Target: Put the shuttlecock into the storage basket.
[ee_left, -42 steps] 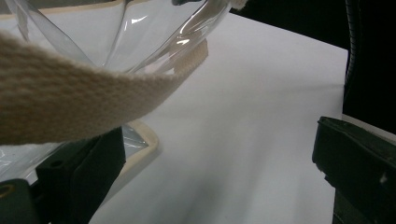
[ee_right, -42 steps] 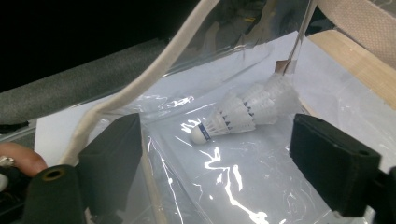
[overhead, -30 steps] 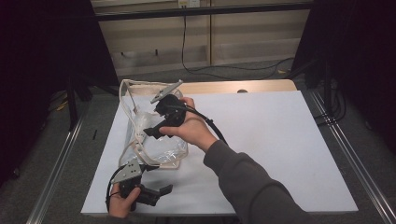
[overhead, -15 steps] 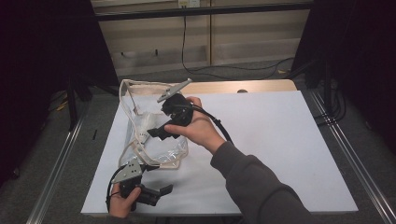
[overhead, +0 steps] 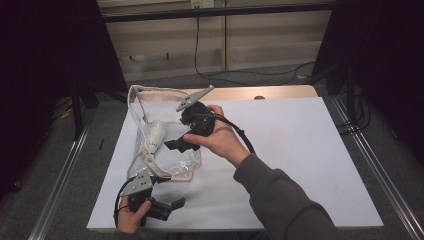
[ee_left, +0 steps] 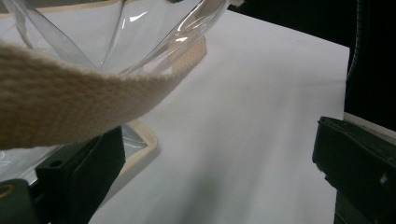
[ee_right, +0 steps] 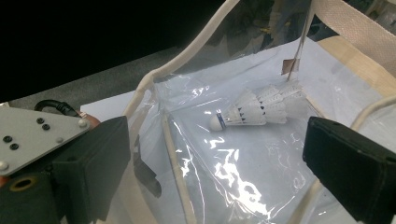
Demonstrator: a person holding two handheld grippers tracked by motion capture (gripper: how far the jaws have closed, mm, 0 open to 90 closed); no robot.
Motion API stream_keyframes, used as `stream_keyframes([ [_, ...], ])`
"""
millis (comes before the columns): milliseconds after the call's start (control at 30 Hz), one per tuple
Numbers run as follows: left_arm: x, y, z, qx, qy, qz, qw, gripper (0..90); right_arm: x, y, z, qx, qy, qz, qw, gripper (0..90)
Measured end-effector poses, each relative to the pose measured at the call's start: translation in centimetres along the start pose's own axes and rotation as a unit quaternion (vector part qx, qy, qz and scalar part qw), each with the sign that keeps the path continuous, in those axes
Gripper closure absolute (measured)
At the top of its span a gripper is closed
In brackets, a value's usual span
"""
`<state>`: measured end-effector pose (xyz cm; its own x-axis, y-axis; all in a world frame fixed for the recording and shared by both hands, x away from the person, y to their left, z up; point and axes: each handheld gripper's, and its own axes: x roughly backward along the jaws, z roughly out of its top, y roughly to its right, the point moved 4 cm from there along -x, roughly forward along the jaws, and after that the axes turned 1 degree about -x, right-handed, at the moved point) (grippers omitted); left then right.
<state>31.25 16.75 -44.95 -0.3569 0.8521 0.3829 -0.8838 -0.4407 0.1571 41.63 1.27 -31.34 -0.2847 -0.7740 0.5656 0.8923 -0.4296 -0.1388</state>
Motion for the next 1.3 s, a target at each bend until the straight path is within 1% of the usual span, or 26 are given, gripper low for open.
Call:
stream_keyframes([
  [433, -0.1, 0.0, 0.0, -0.001, -0.002, 0.001, 1.0000, 2.4, 1.3, 0.0, -1.0, -0.001, 0.007, 0.009, 0.9999, 5.7],
  [467, 0.0, 0.0, 0.0, -0.002, -0.002, 0.001, 1.0000, 2.4, 1.3, -0.1, -1.1, 0.000, 0.009, 0.014, 0.9999, 5.7],
  [633, 0.0, 0.0, 0.0, -0.002, -0.003, 0.001, 1.0000, 2.5, 1.7, 0.0, -1.5, 0.000, 0.011, 0.014, 0.9998, 5.4],
  [733, 0.0, 0.0, 0.0, -0.001, -0.002, 0.001, 1.0000, 2.4, 1.9, 0.2, -1.8, -0.003, 0.013, 0.016, 0.9998, 5.4],
  [833, 0.0, 0.0, 0.0, -0.001, -0.002, 0.001, 1.0000, 2.4, 2.2, 0.3, -2.2, -0.003, 0.009, 0.015, 0.9999, 5.1],
  [1000, 0.0, 0.0, 0.0, -0.001, -0.002, 0.005, 1.0000, 2.5, 2.7, 0.7, -2.7, -0.006, 0.015, 0.016, 0.9997, 4.6],
  [1200, -0.1, 0.0, 0.0, 0.000, -0.003, 0.004, 1.0000, 2.4, 3.3, 1.1, -3.5, -0.010, 0.024, 0.019, 0.9995, 4.1],
  [1233, -0.1, 0.0, 0.0, 0.001, -0.003, 0.006, 1.0000, 2.4, 3.5, 1.2, -3.7, -0.010, 0.024, 0.018, 0.9995, 3.6],
  [1300, -0.1, 0.0, 0.0, 0.001, -0.003, 0.003, 1.0000, 2.3, 3.6, 1.4, -4.1, -0.012, 0.023, 0.018, 0.9995, 3.5],
])
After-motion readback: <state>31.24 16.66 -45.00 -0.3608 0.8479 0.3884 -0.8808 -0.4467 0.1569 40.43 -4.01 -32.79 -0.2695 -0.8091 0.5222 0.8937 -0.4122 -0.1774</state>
